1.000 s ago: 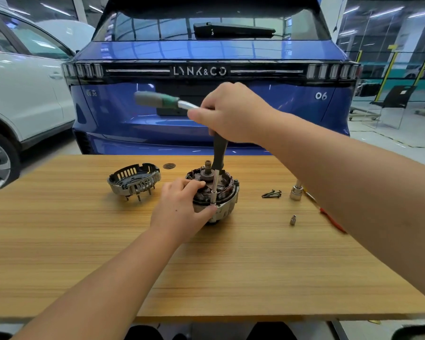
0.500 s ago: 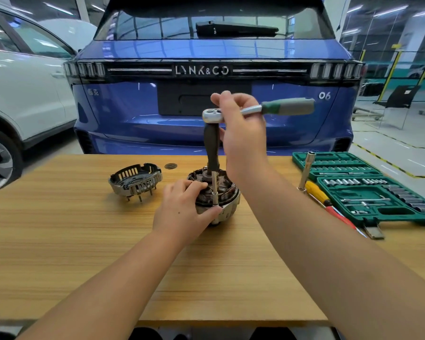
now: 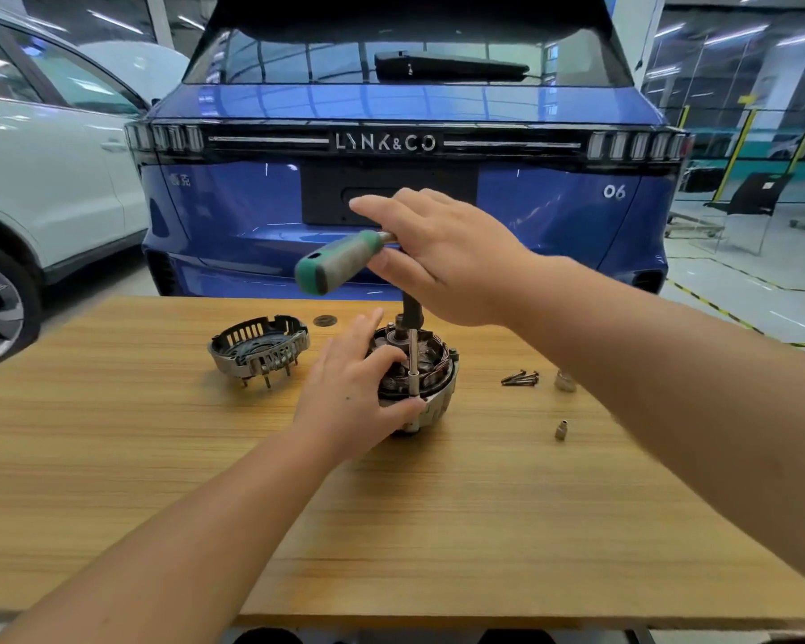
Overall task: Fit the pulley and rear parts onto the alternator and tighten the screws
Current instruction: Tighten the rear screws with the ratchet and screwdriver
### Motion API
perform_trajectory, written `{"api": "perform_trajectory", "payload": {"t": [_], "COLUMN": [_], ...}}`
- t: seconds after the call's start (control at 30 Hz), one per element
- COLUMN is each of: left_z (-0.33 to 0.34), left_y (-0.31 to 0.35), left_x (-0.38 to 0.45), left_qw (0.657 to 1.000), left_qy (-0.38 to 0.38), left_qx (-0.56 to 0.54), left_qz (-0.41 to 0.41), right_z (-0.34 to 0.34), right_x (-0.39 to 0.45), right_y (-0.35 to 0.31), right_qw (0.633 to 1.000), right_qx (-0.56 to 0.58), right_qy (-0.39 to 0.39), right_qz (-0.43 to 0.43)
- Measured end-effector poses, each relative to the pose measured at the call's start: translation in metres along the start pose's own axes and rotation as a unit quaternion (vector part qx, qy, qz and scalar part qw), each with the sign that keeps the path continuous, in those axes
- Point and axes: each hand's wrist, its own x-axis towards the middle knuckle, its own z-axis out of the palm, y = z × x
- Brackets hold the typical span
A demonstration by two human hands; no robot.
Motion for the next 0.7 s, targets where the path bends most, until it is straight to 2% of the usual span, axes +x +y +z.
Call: {"api": "perform_trajectory", "payload": {"t": [0.1,0.2,0.3,0.37,0.43,0.47,0.5,0.57,0.63,0.7], "left_z": [0.003,0.009,0.016,0.02,0.023,0.024,0.025,0.026,0.028,0.028], "left_y": [-0.001,-0.001,-0.004,-0.005,-0.005,-0.006,-0.006,-0.006,-0.006,-0.007], "left_x": [0.001,0.0,-0.003,-0.004,-0.004,-0.004,-0.004,-0.005,-0.004,-0.004], "left_qw": [0.997,0.994,0.991,0.991,0.992,0.993,0.994,0.997,0.999,1.0], "left_qy": [-0.046,-0.021,-0.002,0.01,0.019,0.022,0.022,0.019,0.011,0.007], "left_qx": [-0.062,-0.11,-0.131,-0.133,-0.122,-0.114,-0.103,-0.076,-0.046,-0.022], "left_qz": [-0.004,-0.013,-0.007,-0.001,0.007,0.01,0.012,0.011,0.008,0.006], "right_z": [-0.008,-0.014,-0.017,-0.02,-0.021,-0.021,-0.02,-0.018,-0.007,0.007], "right_x": [0.004,0.008,0.016,0.028,0.038,0.041,0.041,0.034,0.026,0.02], "right_y": [0.007,0.007,0.003,0.0,-0.002,-0.002,-0.002,-0.005,-0.008,-0.01], "right_qw": [0.997,0.994,0.995,0.993,0.965,0.923,0.857,0.7,0.551,0.411], "right_qx": [0.015,0.034,0.013,0.023,0.136,0.245,0.368,0.575,0.709,0.779], "right_qy": [-0.068,-0.105,-0.095,-0.101,-0.121,-0.123,-0.116,-0.078,0.02,0.162], "right_qz": [-0.011,-0.01,0.0,0.057,0.191,0.27,0.34,0.416,0.439,0.444]}}
